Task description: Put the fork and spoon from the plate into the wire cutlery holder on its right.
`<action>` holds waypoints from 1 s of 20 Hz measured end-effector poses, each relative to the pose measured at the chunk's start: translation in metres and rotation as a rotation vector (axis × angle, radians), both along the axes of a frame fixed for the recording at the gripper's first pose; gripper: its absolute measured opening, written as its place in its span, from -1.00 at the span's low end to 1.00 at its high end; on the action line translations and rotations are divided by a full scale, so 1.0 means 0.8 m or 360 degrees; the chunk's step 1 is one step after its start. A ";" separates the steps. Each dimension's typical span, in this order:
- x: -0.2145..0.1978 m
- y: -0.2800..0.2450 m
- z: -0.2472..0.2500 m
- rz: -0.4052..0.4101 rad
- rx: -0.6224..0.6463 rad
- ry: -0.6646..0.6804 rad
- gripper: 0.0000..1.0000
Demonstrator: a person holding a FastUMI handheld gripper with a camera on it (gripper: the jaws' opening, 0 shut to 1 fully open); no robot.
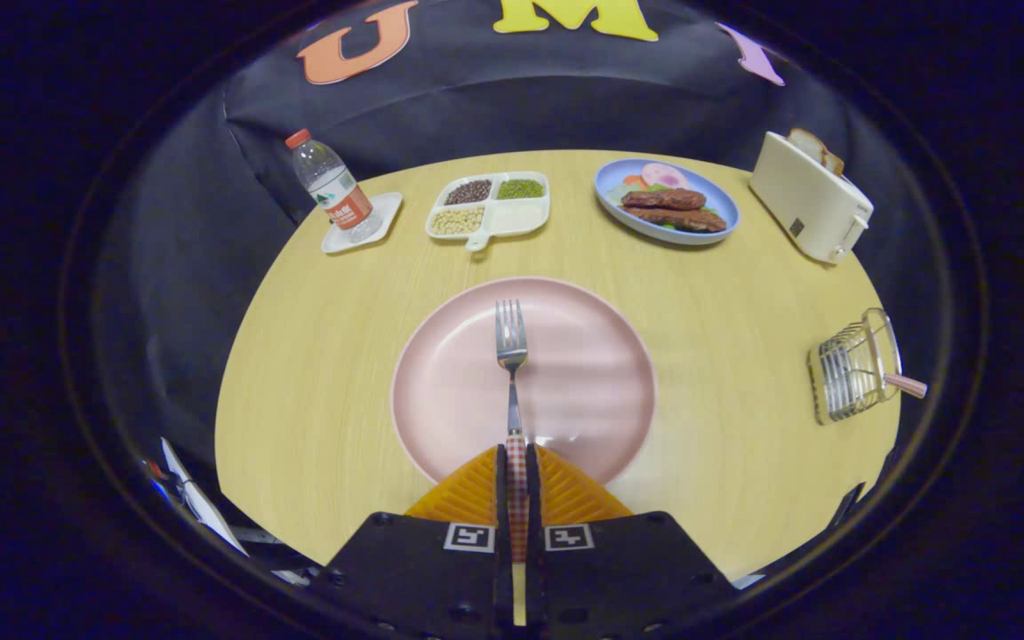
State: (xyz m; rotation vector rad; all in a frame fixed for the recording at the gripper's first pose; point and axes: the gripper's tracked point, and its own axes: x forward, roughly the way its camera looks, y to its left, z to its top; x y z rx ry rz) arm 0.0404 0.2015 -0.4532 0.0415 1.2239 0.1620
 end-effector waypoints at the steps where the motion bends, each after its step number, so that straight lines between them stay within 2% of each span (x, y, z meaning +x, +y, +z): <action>1: -0.002 -0.017 0.012 -0.0012 -0.0006 0.0000 -0.89; 6: 0.009 -0.105 0.065 -0.0046 -0.0018 -0.0032 -0.89; 17: 0.054 -0.277 0.119 -0.0090 -0.0063 -0.0109 -0.89; 20: 0.066 -0.313 0.125 -0.0061 -0.0091 -0.0115 -0.89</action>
